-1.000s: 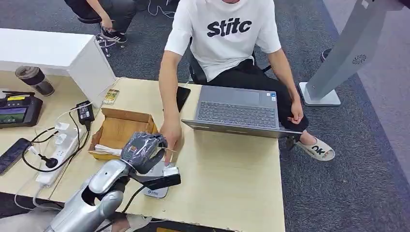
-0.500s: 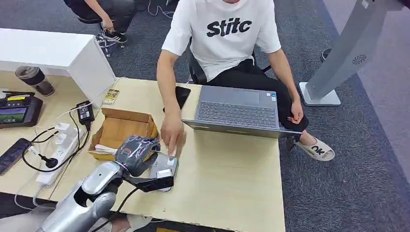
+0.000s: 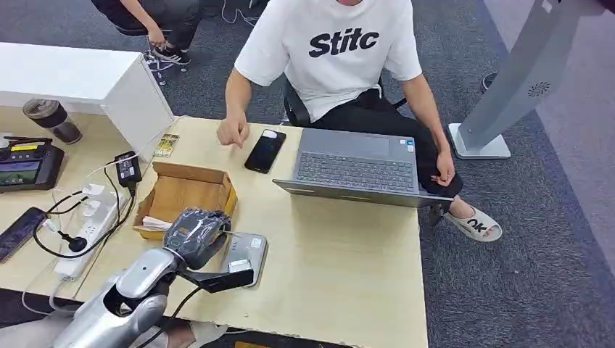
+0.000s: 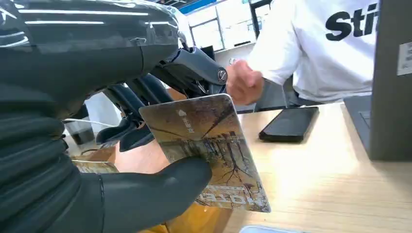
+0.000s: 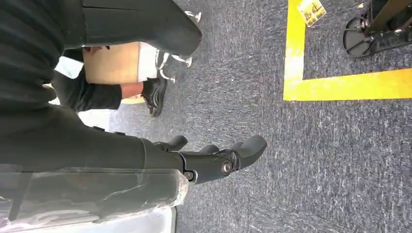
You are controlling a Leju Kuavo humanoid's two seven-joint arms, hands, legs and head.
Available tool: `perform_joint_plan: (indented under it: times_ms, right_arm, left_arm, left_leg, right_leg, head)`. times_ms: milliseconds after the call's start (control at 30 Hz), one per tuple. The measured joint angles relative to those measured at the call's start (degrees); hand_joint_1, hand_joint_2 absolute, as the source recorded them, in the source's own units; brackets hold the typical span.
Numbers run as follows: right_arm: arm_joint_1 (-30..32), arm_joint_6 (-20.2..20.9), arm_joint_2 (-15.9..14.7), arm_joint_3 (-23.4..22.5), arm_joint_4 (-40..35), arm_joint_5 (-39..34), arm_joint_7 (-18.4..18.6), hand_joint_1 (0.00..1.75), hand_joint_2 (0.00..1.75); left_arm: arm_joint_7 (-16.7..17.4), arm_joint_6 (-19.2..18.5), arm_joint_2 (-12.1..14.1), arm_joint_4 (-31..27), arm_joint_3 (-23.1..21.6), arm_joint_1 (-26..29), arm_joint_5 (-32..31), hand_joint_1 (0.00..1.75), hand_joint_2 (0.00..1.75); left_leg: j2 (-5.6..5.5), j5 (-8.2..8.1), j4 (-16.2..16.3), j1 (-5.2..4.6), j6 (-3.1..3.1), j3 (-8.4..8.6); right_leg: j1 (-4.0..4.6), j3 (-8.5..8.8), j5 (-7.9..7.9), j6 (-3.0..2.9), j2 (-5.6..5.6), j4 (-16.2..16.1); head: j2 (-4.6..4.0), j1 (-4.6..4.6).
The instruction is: Pass the card to the sensor for recognition and then transmit it.
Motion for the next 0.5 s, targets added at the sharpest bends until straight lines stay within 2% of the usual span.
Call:
perform_joint_plan:
  times_ms: [200,500]
  right_arm:
    - [0.0,0.0,0.1,0.0,0.0,0.3,0.0,0.00,1.75]
    - [-0.2,0.0,0.1,0.0,-0.1,2.0,-0.2,0.00,1.75]
  left_arm:
    - [-0.4,1.0,-0.7,0.3,0.2,0.5,-0.9,1.75,1.75]
    - [-1.4,1.9,-5.2,3.5,0.0,0.7,-1.5,1.75,1.75]
  left_leg:
    - [0.00,0.00,0.0,0.00,0.00,0.00]
    - [0.00,0.00,0.0,-0.01,0.00,0.00]
  right_leg:
    - [0.00,0.00,0.00,0.00,0.00,0.0]
    - [-0.01,0.00,0.00,0.00,0.00,0.0]
  head:
    - [0.00,0.00]
    - [0.00,0.00]
